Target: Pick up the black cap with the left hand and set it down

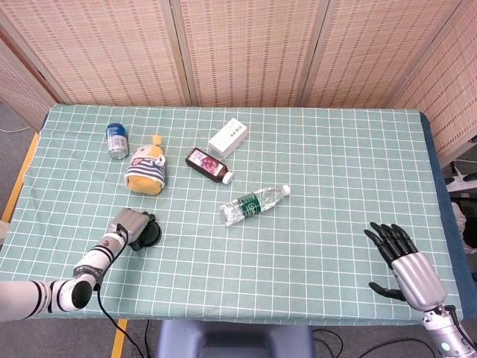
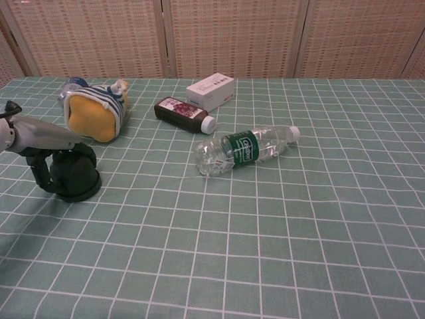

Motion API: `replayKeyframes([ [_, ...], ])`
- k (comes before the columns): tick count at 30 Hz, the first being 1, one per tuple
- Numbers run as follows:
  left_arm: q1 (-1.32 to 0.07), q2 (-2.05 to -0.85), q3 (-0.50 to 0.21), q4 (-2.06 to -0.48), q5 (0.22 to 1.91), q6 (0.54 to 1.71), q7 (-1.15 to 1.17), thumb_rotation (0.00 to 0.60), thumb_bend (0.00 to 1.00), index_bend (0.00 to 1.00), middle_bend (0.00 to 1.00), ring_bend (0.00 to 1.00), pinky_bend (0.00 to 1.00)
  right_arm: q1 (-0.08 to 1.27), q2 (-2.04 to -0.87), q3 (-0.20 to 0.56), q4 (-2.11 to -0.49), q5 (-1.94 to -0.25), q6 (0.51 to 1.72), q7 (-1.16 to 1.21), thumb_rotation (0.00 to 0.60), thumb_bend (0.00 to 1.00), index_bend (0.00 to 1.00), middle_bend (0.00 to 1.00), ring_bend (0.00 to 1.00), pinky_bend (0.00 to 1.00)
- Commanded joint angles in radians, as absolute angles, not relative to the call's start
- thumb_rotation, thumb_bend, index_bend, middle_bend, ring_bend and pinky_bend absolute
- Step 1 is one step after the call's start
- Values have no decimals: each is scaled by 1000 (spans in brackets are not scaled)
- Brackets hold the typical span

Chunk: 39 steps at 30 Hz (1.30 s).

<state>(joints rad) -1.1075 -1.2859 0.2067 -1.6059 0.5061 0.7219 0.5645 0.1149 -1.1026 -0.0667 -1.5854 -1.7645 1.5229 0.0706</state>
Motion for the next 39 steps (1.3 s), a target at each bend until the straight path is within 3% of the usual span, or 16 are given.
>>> replayKeyframes([
  [1,-1070,-1285,180,-1612,568,762,518,600,461,854,761,536,397,115,-1102,-66,-1586,-1765,1524,71,600,0,0,0,0,0],
  [6,-1013,-1261,138,-1621,672,780,425,600,536,942,855,627,481,116,-1105,-67,-1586,-1765,1517,68,600,0,0,0,0,0],
  [17,-889,-1204,35,-1634,874,800,160,600,567,966,878,650,498,115,-1105,-66,-1587,-1764,1519,65,600,0,0,0,0,0],
  [22,-756,-1196,-107,-1651,1052,880,-283,600,570,971,885,655,499,116,-1105,-66,-1586,-1763,1515,64,600,0,0,0,0,0],
  [27,-653,-1178,-228,-1624,1298,892,-1038,600,568,971,888,654,471,117,-1108,-68,-1586,-1766,1510,58,600,0,0,0,0,0],
  [33,-640,-1162,-221,-1533,1449,905,-1358,600,568,972,889,654,474,114,-1106,-69,-1590,-1770,1518,58,600,0,0,0,0,0],
  [39,-661,-1168,-154,-1464,1536,883,-1302,600,570,971,889,654,485,114,-1105,-71,-1591,-1772,1516,60,600,0,0,0,0,0],
])
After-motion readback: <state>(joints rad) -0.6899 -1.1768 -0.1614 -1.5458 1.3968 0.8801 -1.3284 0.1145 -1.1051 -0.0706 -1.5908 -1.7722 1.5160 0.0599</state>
